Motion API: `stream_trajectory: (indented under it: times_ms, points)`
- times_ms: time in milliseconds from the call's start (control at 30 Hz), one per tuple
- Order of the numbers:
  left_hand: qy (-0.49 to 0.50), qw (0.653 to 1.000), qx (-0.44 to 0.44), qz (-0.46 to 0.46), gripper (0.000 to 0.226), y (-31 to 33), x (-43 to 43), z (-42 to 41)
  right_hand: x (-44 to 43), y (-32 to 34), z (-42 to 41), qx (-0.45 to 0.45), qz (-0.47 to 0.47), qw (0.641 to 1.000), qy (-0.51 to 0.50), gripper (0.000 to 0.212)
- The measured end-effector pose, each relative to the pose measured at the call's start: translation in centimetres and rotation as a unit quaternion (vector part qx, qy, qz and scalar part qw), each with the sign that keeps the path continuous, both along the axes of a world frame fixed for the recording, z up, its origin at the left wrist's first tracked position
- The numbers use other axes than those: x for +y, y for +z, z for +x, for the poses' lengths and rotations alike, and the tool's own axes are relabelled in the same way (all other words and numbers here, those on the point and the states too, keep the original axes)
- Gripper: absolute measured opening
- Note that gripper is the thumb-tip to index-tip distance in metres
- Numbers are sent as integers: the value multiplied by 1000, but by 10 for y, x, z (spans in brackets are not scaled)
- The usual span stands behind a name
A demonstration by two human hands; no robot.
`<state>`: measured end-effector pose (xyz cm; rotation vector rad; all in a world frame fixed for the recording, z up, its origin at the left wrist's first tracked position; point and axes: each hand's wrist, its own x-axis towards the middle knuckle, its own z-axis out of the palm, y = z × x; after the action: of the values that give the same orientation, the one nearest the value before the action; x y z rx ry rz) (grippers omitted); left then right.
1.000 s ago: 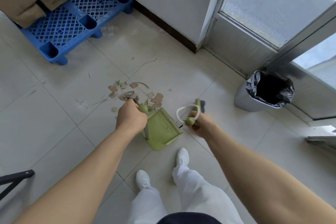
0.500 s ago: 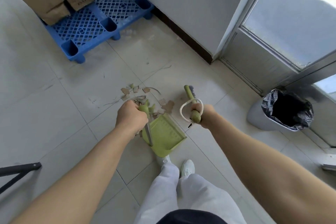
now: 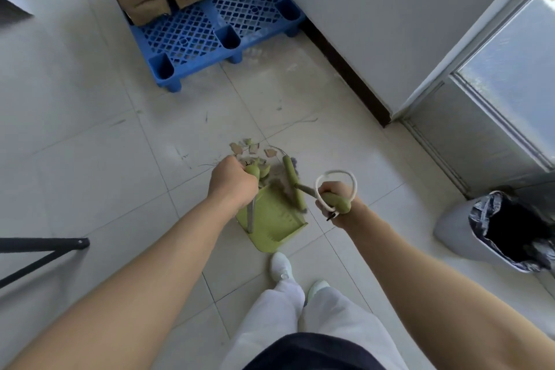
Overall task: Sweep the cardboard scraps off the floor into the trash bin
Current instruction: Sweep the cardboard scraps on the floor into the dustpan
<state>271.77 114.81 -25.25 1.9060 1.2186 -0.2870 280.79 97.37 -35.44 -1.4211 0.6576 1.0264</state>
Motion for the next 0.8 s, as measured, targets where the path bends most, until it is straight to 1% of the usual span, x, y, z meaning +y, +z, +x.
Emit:
stream_trajectory:
  times_ms: [67,133,167,200,233,267,333,400,433,467,533,600,667,733,800]
  points:
    - [-10,1000,1,12,17,0,5,0,-4,-1,-5,-6,-23,999,27,14]
    - [-9,1000,10,16,22,1,8,-1,-7,-4,-10,-18,-53,998,33,9]
    - [-7,1000,14,22,20,2,12,-3,-6,-3,-8,-24,-62,997,30,9]
    - [-6,999,17,30,15,2,16,-5,-4,-1,-6,-30,-74,996,29,13]
    - [-3,999,20,38,12,2,20,-6,-2,-1,-1,-31,-85,996,25,22]
    - [1,999,21,42,14,2,23,-8,1,-2,2,-29,-93,995,19,25]
    - [8,999,23,48,11,-1,28,-12,8,-4,3,-1,-69,998,-13,25]
    - [18,998,27,55,14,-3,29,-15,18,-13,-4,45,-36,996,-63,31]
    - [21,998,30,55,16,-4,29,-16,21,-18,-8,56,-23,995,-74,35]
    - [21,998,34,53,17,-5,28,-15,24,-18,-11,59,-14,996,-70,32]
    - [22,998,36,51,14,-6,26,-11,25,-17,-7,41,-17,998,-49,11]
    - [26,998,34,48,15,-6,22,-5,22,-17,5,13,-13,998,-53,22]
    - [33,998,30,46,13,-6,20,3,19,-14,19,-10,-10,998,-68,27]
    - [37,998,28,44,18,-4,16,13,18,-10,30,-16,-8,998,-53,23]
    - [43,998,26,41,20,-3,10,24,15,-7,45,-24,-42,998,-40,17]
